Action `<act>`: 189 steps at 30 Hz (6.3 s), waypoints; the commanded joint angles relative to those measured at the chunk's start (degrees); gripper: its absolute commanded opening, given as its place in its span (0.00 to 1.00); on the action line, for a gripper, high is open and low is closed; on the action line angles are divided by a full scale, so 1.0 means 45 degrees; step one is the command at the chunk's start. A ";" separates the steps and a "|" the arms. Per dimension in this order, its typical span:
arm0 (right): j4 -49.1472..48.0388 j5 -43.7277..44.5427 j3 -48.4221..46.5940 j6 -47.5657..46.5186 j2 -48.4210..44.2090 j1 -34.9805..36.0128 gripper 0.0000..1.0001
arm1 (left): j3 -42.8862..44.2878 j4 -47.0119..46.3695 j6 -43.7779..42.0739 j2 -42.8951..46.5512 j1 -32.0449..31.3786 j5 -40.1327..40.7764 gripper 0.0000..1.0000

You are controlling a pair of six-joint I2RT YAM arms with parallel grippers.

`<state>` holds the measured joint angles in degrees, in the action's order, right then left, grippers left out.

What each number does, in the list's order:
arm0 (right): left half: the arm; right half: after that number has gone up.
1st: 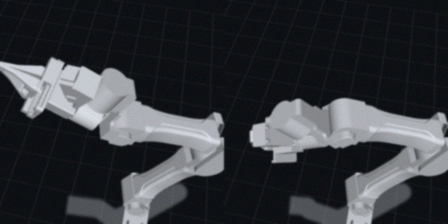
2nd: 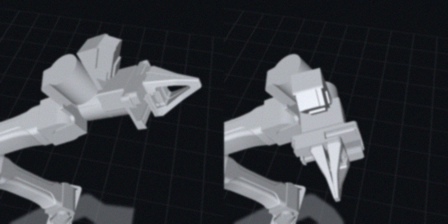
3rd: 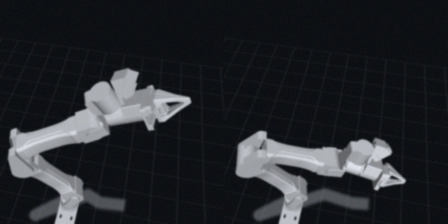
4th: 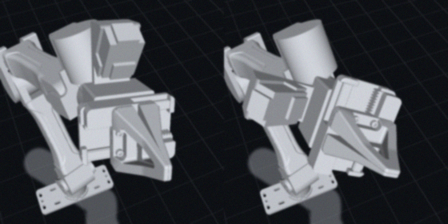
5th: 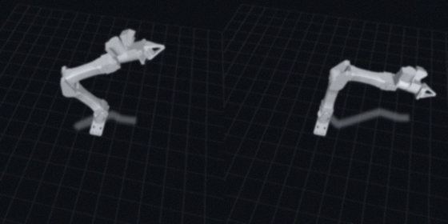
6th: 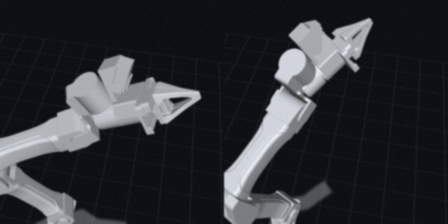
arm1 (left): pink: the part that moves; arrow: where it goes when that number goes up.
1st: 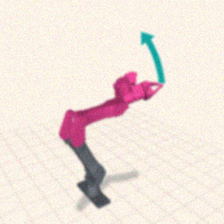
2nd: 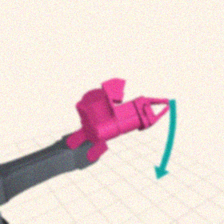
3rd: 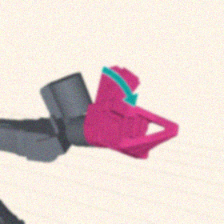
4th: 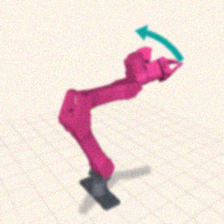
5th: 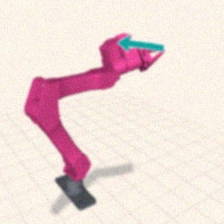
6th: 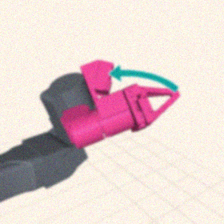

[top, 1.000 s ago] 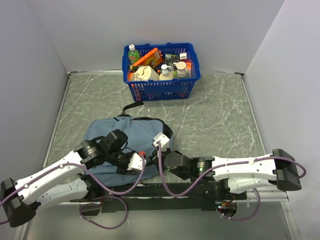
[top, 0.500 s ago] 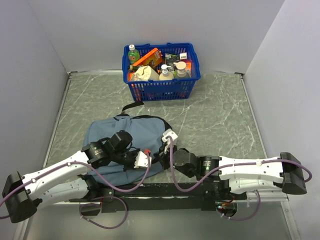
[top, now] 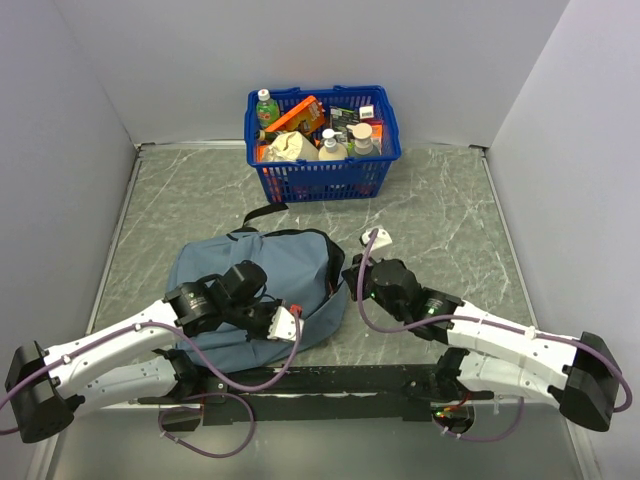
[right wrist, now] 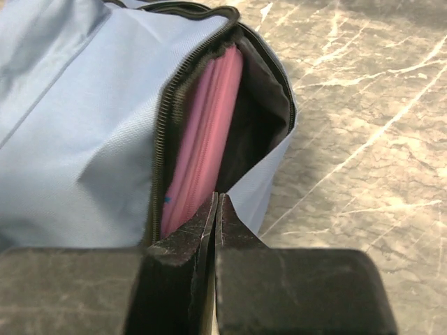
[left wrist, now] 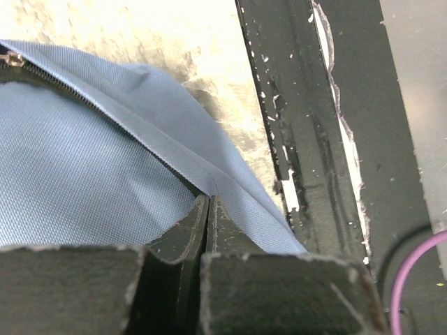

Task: Pack the student bag
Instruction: Zip the student bag at the center of the board.

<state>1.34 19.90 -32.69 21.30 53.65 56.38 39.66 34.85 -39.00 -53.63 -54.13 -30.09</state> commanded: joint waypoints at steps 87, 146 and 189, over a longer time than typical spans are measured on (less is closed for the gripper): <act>-0.3717 -0.7020 0.0606 0.7319 0.2685 -0.4560 0.53 | 0.2437 -0.3506 0.2573 -0.3122 -0.1018 0.2447 0.33; -0.2193 -0.5477 0.0115 0.6087 0.1828 -0.3838 0.00 | 0.0444 -0.6240 0.4174 -0.2771 -0.1526 0.4595 0.54; -0.1568 -0.4989 -0.0744 0.5696 0.1887 -0.3857 0.00 | -0.0881 -0.6200 0.5347 -0.2673 -0.1995 0.3032 0.26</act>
<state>-4.45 -4.56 -32.16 48.03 62.61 38.87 38.79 6.96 -16.71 -66.15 -61.58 -17.28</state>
